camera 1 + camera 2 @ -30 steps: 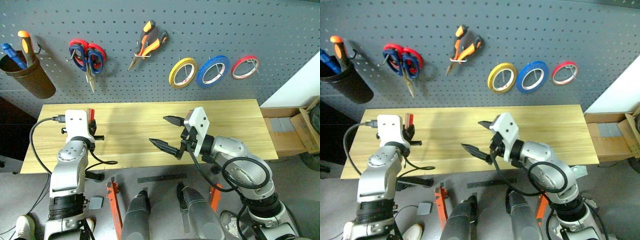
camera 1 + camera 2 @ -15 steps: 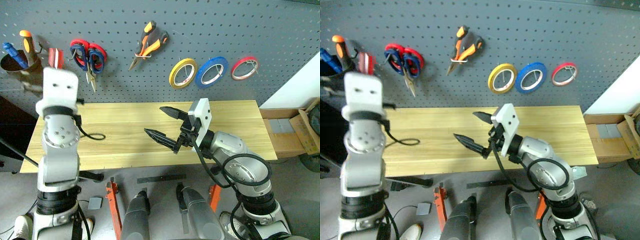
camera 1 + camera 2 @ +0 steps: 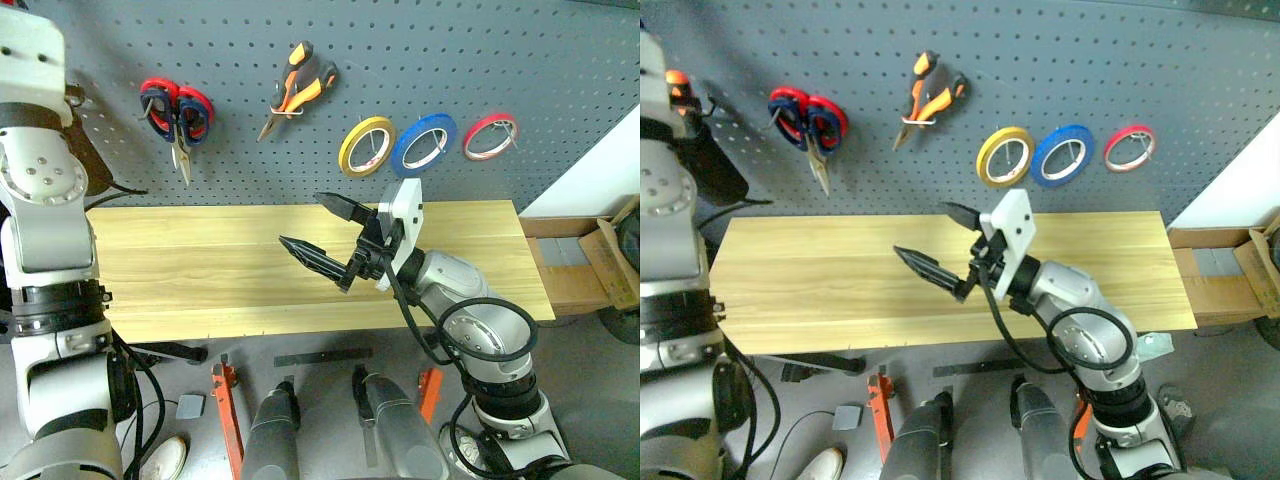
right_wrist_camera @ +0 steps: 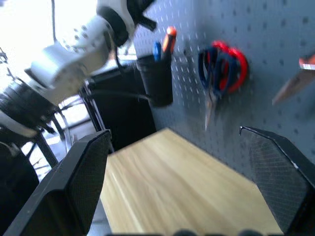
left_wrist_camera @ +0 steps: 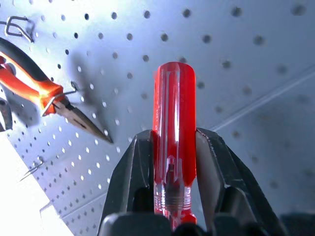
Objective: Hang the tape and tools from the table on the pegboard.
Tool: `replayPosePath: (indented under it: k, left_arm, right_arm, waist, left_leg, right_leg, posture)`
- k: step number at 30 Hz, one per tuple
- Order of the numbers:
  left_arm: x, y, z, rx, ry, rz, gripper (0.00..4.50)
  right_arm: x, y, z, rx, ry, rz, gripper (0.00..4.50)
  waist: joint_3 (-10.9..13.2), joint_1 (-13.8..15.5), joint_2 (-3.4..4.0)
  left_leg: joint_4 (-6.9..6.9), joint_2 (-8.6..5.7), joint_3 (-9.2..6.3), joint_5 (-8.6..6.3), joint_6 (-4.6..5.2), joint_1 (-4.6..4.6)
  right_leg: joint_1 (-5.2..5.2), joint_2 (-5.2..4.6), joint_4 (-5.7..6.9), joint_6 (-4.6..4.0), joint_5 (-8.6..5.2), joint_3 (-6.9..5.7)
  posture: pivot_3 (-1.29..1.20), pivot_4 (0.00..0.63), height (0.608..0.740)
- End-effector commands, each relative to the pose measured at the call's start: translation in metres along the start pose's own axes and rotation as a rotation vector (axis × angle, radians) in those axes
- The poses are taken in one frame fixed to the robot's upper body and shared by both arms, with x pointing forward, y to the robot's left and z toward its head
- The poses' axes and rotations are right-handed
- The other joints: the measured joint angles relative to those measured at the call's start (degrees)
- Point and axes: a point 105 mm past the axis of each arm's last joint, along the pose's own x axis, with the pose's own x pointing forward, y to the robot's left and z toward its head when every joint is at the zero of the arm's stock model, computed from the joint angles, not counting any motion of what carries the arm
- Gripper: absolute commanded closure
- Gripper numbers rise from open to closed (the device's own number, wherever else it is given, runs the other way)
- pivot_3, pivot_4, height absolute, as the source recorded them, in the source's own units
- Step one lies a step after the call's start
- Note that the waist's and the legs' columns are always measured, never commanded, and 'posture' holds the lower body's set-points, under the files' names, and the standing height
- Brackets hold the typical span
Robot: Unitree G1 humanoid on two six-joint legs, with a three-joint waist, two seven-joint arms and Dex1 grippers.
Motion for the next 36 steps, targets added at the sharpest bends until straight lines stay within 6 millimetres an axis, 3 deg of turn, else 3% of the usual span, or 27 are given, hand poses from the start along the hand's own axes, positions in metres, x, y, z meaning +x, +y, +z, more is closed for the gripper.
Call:
replayPosePath:
  k: [1,5,9,16,24,32,36]
  left_arm:
    - [0.012,0.013,0.014,-0.008,-0.074,0.039,3.68]
    - [0.023,0.015,0.01,-0.018,-0.073,0.038,3.68]
    - [0.03,0.019,0.006,-0.023,-0.069,0.043,3.68]
    - [0.035,0.013,-0.018,-0.077,0.004,0.02,3.68]
    - [0.025,0.0,-0.045,-0.108,0.08,-0.013,3.68]
    - [0.012,0.013,-0.06,-0.159,0.152,0.057,3.68]
    - [-0.002,0.022,-0.063,-0.163,0.187,0.087,2.44]
  right_arm:
    - [0.003,0.002,0.024,-0.013,-0.116,0.007,0.0]
    - [0.017,-0.001,0.061,0.012,-0.284,-0.027,0.0]
    - [0.025,-0.001,0.072,0.008,-0.32,-0.03,0.0]
    - [0.026,-0.005,0.069,-0.007,-0.305,-0.056,0.0]
    - [0.025,-0.009,0.066,-0.019,-0.288,-0.076,0.0]
    - [0.023,-0.01,0.062,-0.035,-0.265,-0.082,0.0]
    - [0.022,-0.012,0.059,-0.038,-0.256,-0.09,0.0]
  waist:
    - [0.0,0.0,0.0]
    - [0.0,-0.1,0.0]
    - [0.0,-0.1,-0.01]
    - [0.0,0.2,-0.01]
    - [0.0,0.4,-0.01]
    - [0.0,0.0,-0.01]
    - [0.0,-0.2,-0.01]
  left_leg:
    - [0.01,0.0,0.01,0.0,0.0,0.0]
    - [0.06,0.0,0.01,0.0,0.0,-0.01]
    - [0.06,0.02,-0.02,0.01,-0.01,0.0]
    - [0.06,0.01,0.0,0.01,-0.01,-0.02]
    - [0.14,0.02,0.0,0.01,-0.01,-0.02]
    - [0.14,0.08,0.02,0.01,-0.01,-0.01]
    - [0.14,0.12,0.01,0.01,-0.01,0.0]
  right_leg:
    - [0.0,-0.01,0.0,-0.03,0.02,0.01]
    - [0.0,-0.02,0.04,-0.03,0.04,-0.01]
    - [-0.01,-0.01,0.1,-0.07,0.07,-0.07]
    - [-0.02,-0.1,0.11,-0.24,0.18,-0.08]
    - [-0.01,-0.1,0.17,-0.25,0.18,-0.12]
    - [-0.02,-0.1,0.18,-0.26,0.19,-0.1]
    - [-0.02,-0.12,0.21,-0.27,0.2,-0.08]
  posture:
    - [-0.08,0.288,0.74]
    - [-0.09,0.29,0.74]
    - [-0.09,0.29,0.74]
    - [-0.09,0.297,0.74]
    - [-0.1,0.31,0.74]
    - [-0.1,0.313,0.74]
    - [-0.09,0.312,0.74]
